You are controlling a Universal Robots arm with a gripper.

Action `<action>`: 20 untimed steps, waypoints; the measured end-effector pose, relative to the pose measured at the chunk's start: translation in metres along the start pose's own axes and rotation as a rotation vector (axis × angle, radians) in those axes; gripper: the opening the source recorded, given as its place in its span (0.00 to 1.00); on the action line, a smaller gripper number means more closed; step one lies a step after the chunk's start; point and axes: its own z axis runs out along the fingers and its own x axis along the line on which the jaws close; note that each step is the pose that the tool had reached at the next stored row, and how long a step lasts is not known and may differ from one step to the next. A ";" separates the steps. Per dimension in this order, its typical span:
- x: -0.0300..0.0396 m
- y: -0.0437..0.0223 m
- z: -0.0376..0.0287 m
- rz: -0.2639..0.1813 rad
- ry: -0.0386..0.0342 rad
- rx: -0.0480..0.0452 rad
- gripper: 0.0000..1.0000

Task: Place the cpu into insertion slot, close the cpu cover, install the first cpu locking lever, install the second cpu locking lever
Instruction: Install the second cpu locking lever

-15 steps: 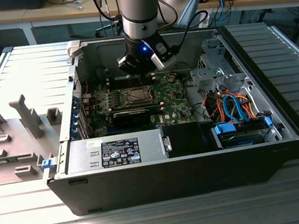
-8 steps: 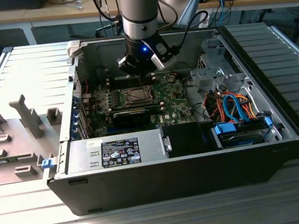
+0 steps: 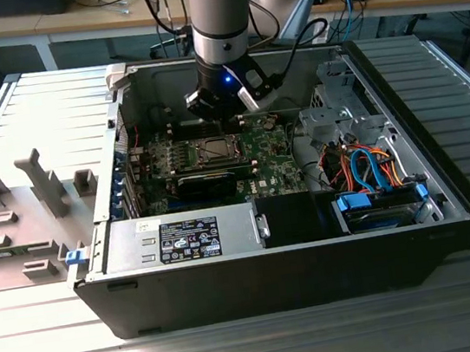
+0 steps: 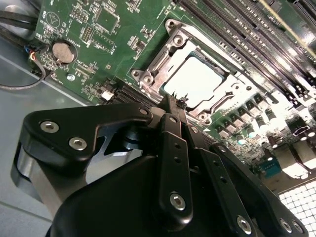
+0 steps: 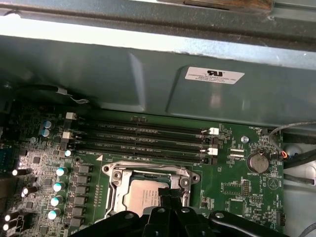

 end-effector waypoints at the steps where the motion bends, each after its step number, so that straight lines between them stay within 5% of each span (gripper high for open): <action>1: 0.0001 -0.0007 0.0000 0.000 0.0000 0.0000 0.11; 20: 0.0021 -0.0188 -0.0016 0.000 0.0000 -0.0004 0.11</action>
